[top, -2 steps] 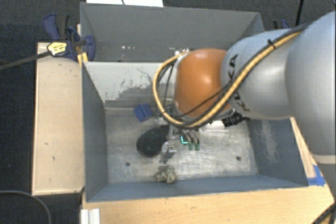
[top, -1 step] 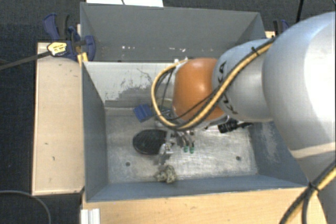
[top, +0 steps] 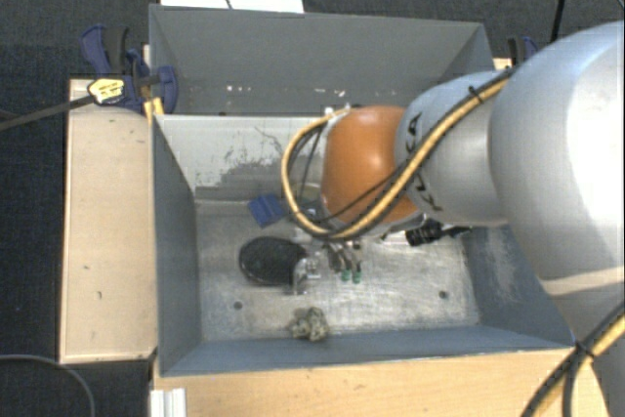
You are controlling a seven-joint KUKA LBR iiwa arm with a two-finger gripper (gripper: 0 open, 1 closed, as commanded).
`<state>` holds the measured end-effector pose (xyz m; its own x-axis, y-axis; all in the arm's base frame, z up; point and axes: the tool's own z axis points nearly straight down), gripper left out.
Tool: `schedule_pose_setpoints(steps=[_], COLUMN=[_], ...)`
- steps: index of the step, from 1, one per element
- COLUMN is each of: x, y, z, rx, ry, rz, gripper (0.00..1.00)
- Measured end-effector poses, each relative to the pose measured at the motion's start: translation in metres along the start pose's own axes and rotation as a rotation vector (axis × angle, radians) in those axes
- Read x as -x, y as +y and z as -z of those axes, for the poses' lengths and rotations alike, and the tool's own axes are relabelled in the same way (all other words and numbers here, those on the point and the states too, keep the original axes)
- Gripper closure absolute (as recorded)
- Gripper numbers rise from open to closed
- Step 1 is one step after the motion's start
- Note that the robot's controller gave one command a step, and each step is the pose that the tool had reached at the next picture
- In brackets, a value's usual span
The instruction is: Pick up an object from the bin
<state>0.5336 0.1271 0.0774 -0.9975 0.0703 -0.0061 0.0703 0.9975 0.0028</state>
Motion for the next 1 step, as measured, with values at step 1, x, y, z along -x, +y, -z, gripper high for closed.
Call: schedule_pose_setpoints(steps=[1], x=[0.0018], y=[0.0060], z=[0.1483], rx=[-0.001], ry=[-0.002], rz=[0.059], gripper=[1.00])
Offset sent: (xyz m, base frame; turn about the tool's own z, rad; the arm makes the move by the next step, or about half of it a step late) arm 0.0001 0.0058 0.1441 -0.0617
